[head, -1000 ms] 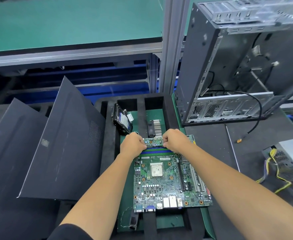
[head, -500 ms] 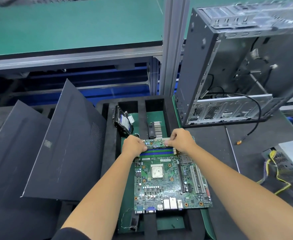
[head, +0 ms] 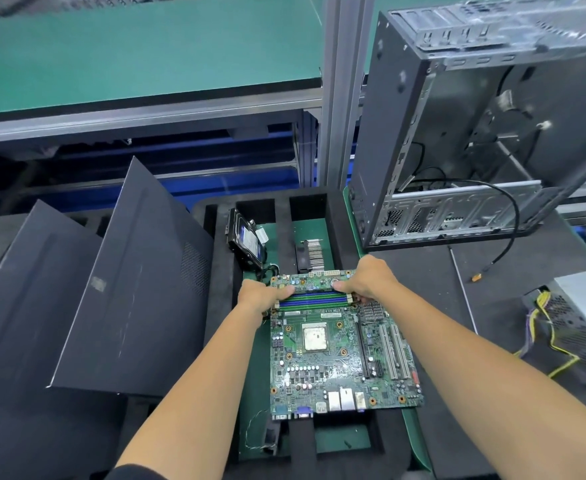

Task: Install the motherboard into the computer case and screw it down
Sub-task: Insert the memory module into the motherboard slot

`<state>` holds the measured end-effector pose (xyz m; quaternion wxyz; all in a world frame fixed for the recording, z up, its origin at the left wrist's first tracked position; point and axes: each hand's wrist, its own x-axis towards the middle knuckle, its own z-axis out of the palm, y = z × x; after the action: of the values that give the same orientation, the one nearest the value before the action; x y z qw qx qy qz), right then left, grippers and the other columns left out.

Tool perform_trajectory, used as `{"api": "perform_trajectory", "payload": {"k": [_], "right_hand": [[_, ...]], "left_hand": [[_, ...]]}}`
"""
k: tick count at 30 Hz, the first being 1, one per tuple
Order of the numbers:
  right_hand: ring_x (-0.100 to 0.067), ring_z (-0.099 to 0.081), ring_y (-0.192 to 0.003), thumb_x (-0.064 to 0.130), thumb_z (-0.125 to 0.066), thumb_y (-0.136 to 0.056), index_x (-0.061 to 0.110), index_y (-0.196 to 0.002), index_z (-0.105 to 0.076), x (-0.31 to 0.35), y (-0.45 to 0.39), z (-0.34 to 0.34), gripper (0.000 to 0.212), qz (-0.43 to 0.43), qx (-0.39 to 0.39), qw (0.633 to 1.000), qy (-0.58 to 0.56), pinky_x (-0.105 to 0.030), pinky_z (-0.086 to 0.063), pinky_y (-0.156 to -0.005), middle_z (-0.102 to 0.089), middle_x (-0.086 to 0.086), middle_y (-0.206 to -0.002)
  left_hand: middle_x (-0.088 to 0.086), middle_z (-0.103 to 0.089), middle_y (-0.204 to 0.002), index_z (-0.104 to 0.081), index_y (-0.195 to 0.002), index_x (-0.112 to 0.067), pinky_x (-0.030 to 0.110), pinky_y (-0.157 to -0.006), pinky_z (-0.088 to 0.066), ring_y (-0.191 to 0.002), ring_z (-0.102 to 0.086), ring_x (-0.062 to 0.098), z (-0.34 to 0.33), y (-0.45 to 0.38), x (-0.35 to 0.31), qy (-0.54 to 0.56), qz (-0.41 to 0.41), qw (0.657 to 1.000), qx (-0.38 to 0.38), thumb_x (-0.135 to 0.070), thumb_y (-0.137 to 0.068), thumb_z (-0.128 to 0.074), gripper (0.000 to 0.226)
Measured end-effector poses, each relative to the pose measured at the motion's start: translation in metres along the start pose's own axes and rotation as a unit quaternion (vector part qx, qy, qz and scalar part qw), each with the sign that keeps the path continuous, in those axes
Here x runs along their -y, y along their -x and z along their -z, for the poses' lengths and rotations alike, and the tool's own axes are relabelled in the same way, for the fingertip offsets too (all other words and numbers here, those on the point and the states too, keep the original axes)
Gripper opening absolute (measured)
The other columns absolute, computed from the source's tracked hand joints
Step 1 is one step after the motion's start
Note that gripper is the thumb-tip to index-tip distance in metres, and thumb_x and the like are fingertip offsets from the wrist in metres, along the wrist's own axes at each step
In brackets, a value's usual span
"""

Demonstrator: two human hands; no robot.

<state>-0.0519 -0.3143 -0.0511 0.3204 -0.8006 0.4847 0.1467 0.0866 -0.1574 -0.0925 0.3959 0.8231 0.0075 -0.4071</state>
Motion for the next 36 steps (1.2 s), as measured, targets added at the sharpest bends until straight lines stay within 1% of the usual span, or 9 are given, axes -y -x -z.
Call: {"api": "perform_trajectory", "payload": {"k": [2, 5, 11, 17, 21, 25, 29, 33, 36], "right_hand": [[-0.026, -0.058, -0.086, 0.056, -0.078, -0.069, 0.010, -0.082, -0.049, 0.000, 0.001, 0.001, 0.057, -0.022, -0.026, 0.999, 0.023, -0.033, -0.047, -0.066, -0.057, -0.009, -0.095], [-0.029, -0.035, -0.129, 0.068, -0.077, -0.060, 0.011, -0.132, -0.038, -0.002, -0.001, -0.001, 0.100, -0.082, -0.053, 0.994, 0.048, -0.043, -0.040, -0.097, -0.037, -0.011, -0.137], [-0.030, -0.017, -0.137, 0.072, -0.078, -0.052, 0.015, -0.146, -0.011, -0.004, -0.004, -0.005, 0.129, -0.147, -0.050, 0.988, 0.015, -0.048, -0.030, -0.104, -0.013, -0.012, -0.147], [-0.033, -0.017, -0.139, 0.075, -0.072, -0.059, 0.016, -0.147, -0.018, -0.011, -0.002, -0.001, 0.119, -0.096, -0.025, 0.994, 0.041, -0.049, -0.030, -0.106, -0.014, -0.013, -0.149], [-0.029, -0.036, -0.126, 0.072, -0.063, -0.071, 0.018, -0.125, -0.050, 0.002, -0.003, 0.007, 0.078, 0.080, -0.064, 0.971, 0.214, -0.045, -0.033, -0.100, -0.041, -0.008, -0.133], [-0.027, -0.049, -0.118, 0.056, -0.067, -0.080, 0.016, -0.130, -0.048, 0.016, -0.013, 0.018, 0.067, 0.200, 0.047, 0.956, 0.208, -0.044, -0.038, -0.101, -0.050, -0.005, -0.130], [-0.022, -0.049, -0.115, 0.040, -0.070, -0.084, 0.011, -0.136, -0.044, 0.021, -0.027, 0.028, 0.064, 0.221, 0.166, 0.949, 0.151, -0.035, -0.041, -0.097, -0.047, -0.006, -0.136], [-0.023, -0.048, -0.096, 0.037, -0.075, -0.080, 0.004, -0.124, -0.049, 0.029, -0.040, 0.031, 0.061, 0.208, 0.209, 0.944, 0.146, -0.036, -0.041, -0.083, -0.051, -0.012, -0.121], [-0.021, -0.041, -0.079, 0.040, -0.079, -0.075, 0.004, -0.101, -0.048, 0.035, -0.043, 0.034, 0.054, 0.195, 0.242, 0.937, 0.160, -0.032, -0.035, -0.068, -0.048, -0.009, -0.096]], "left_hand": [[0.011, -0.039, -0.145, -0.029, -0.142, -0.001, 0.040, -0.104, -0.037, -0.130, -0.040, 0.029, 0.000, -0.001, 0.003, 0.040, 0.031, 0.998, 0.034, -0.035, -0.068, -0.085, 0.099], [0.011, -0.023, -0.155, -0.016, -0.148, -0.005, 0.043, -0.111, -0.032, -0.139, -0.030, 0.029, -0.001, -0.001, 0.005, 0.079, 0.042, 0.992, 0.093, -0.039, -0.070, -0.083, 0.109], [0.014, -0.038, -0.148, -0.043, -0.133, 0.003, 0.043, -0.110, -0.028, -0.136, -0.034, 0.030, -0.009, -0.007, 0.007, 0.066, 0.009, 0.995, 0.076, -0.030, -0.070, -0.084, 0.082], [0.013, -0.033, -0.151, -0.030, -0.143, 0.002, 0.041, -0.109, -0.027, -0.136, -0.033, 0.029, -0.010, -0.008, 0.015, 0.090, -0.046, 0.991, 0.087, -0.033, -0.072, -0.082, 0.095], [0.014, -0.042, -0.145, -0.035, -0.140, 0.004, 0.041, -0.111, -0.029, -0.131, -0.041, 0.028, -0.007, -0.007, 0.021, 0.100, -0.079, 0.987, 0.095, -0.037, -0.068, -0.084, 0.097], [0.013, -0.050, -0.139, -0.041, -0.138, -0.001, 0.047, -0.111, -0.032, -0.126, -0.047, 0.029, -0.004, -0.003, 0.022, 0.121, -0.099, 0.982, 0.104, -0.039, -0.062, -0.086, 0.096], [0.008, -0.065, -0.119, -0.056, -0.123, -0.005, 0.046, -0.107, -0.036, -0.114, -0.058, 0.025, -0.003, -0.001, 0.021, 0.150, -0.096, 0.976, 0.123, -0.028, -0.065, -0.086, 0.070], [0.003, -0.072, -0.106, -0.061, -0.114, -0.009, 0.033, -0.091, -0.045, -0.107, -0.062, 0.021, 0.000, 0.001, 0.018, 0.165, -0.095, 0.971, 0.145, -0.018, -0.071, -0.082, 0.049], [0.006, -0.071, -0.109, -0.060, -0.117, -0.007, 0.034, -0.096, -0.044, -0.108, -0.062, 0.022, 0.003, 0.001, 0.016, 0.163, -0.099, 0.968, 0.161, -0.017, -0.073, -0.081, 0.050]]}}
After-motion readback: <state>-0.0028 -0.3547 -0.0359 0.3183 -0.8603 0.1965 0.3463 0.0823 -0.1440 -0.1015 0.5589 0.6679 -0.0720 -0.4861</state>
